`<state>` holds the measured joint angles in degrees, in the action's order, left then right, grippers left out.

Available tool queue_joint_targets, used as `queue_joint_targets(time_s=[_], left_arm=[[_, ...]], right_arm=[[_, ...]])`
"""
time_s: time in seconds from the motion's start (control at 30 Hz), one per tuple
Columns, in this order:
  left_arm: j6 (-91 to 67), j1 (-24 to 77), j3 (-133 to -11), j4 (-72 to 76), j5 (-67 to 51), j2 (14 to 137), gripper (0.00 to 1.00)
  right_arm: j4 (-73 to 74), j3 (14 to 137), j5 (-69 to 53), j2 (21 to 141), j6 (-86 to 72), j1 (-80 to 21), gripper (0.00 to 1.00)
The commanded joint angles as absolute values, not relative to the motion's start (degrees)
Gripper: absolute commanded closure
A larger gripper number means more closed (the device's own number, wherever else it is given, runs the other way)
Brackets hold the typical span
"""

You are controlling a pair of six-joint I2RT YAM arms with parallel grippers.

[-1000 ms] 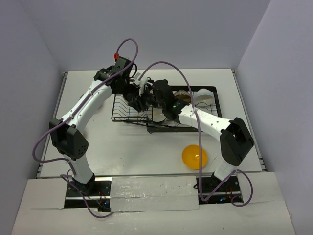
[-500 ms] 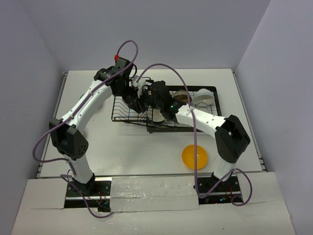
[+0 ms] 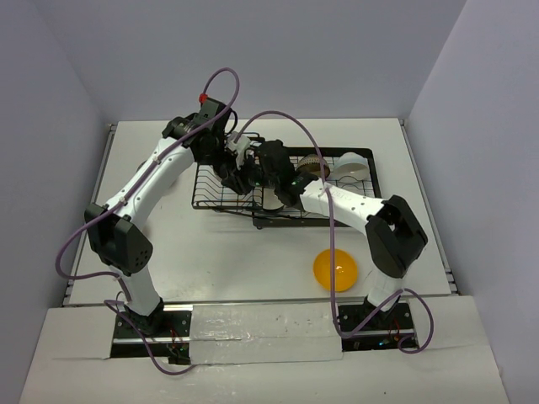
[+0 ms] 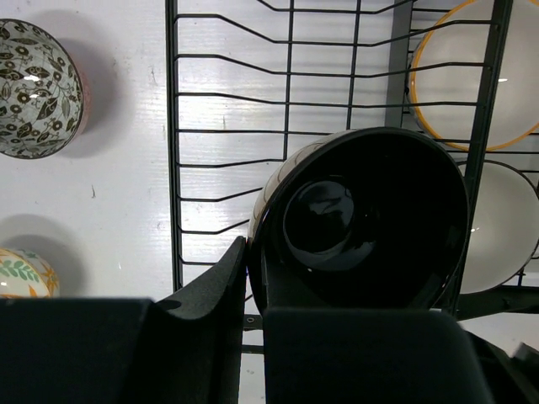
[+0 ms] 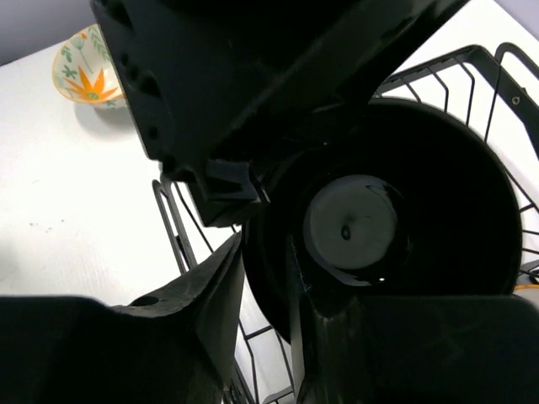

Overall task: Load the bowls into the dish rack
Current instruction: Pass from the left arm to the right

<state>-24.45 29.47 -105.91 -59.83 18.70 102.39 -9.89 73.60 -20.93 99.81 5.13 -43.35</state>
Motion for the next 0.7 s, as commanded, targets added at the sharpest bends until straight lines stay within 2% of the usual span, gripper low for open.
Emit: queue_joint_targets(time_s=[0.0, 0.03, 0.07, 0.13, 0.17, 0.27, 0.67], left_arm=[[-23.73, 29.88, -110.21, -58.62, 17.84, 99.75, 1.00], [-23.73, 29.97, -110.39, -58.71, 17.84, 99.67, 1.00], [-23.64, 29.97, -110.56, -58.71, 17.84, 99.58, 1.00], [-23.55, 29.97, -110.57, -58.71, 17.75, 99.58, 1.00], [-23.47, 29.97, -110.48, -58.80, 17.75, 99.67, 1.00], [-23.38, 30.06, -109.87, -58.45, 17.84, 99.58, 1.00], [-24.25, 30.06, -108.72, -56.60, 18.81, 100.90, 1.00]], right_arm=[[-12.04, 75.32, -21.00, 100.90, 4.75, -42.71, 0.69], [-11.95, 75.41, -20.92, 100.99, 4.75, -42.63, 0.70], [-11.95, 75.41, -20.92, 101.16, 4.66, -42.63, 0.78], [-11.95, 75.50, -21.01, 101.34, 4.57, -42.45, 0.85], [-12.04, 75.50, -21.09, 101.34, 4.31, -42.36, 0.92], [-12.39, 75.32, -21.00, 101.25, 4.13, -42.28, 1.00], [-13.09, 74.97, -21.88, 101.86, 2.38, -41.13, 1.00]])
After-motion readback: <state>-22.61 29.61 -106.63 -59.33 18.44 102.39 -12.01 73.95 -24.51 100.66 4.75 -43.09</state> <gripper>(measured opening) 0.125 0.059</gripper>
